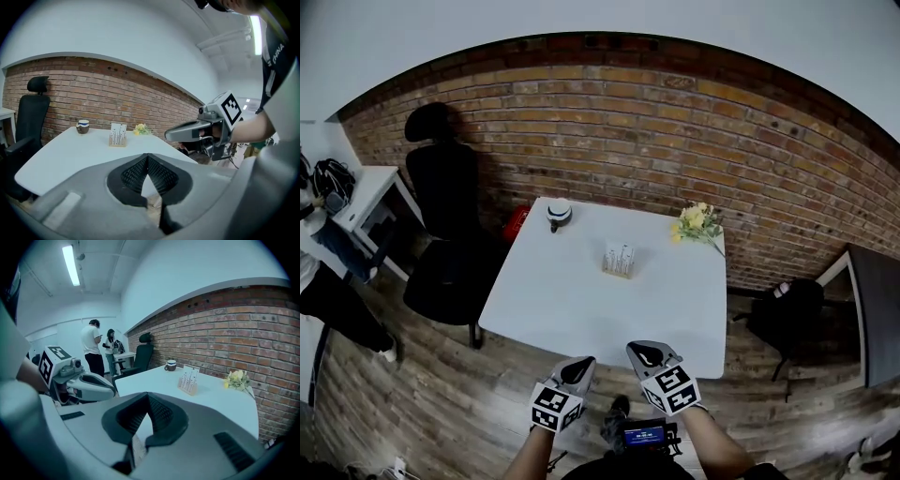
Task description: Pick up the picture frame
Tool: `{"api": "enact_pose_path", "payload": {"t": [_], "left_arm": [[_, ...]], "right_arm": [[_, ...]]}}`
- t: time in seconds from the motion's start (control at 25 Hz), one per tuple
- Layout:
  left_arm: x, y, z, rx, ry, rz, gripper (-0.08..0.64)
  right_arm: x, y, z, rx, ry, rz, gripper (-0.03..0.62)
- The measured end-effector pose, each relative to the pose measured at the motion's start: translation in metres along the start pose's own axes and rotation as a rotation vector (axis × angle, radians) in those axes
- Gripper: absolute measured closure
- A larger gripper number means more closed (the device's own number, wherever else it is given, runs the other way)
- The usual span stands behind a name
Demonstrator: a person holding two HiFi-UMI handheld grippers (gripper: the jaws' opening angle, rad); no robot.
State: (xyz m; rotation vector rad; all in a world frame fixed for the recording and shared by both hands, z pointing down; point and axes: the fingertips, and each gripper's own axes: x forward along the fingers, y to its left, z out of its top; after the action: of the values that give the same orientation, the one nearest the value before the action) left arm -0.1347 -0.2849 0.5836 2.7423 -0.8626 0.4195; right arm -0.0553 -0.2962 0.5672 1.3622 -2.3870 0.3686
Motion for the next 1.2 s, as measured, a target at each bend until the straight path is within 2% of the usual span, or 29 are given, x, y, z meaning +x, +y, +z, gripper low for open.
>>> {"api": "enact_pose_path", "payload": {"t": [0.32,0.68,1.0,1.2], "left_arm": [[0.059,0.049,0.035,0.015,0.017,-0.023,0.557],[0.097,0.074,0.045,0.003,0.043,-0.056,0.557],[0.126,0.098,0.067,0.051,0.057,-0.177,0.557],[0.139,0.117,0.089,0.102,0.037,-0.251,0.557]], "right_arm": [[0.043,-0.062,0.024,0.047,-0.001,-0.040,0.584],[0.068,-0.099,0.033,0.071,0.019,-0.092,0.584],[0.077,-0.127,0.049,0.117,0.008,-0.225,0.584],[0.084,-0.132,0.070,0.100,-0.022,-0.302,0.584]]}}
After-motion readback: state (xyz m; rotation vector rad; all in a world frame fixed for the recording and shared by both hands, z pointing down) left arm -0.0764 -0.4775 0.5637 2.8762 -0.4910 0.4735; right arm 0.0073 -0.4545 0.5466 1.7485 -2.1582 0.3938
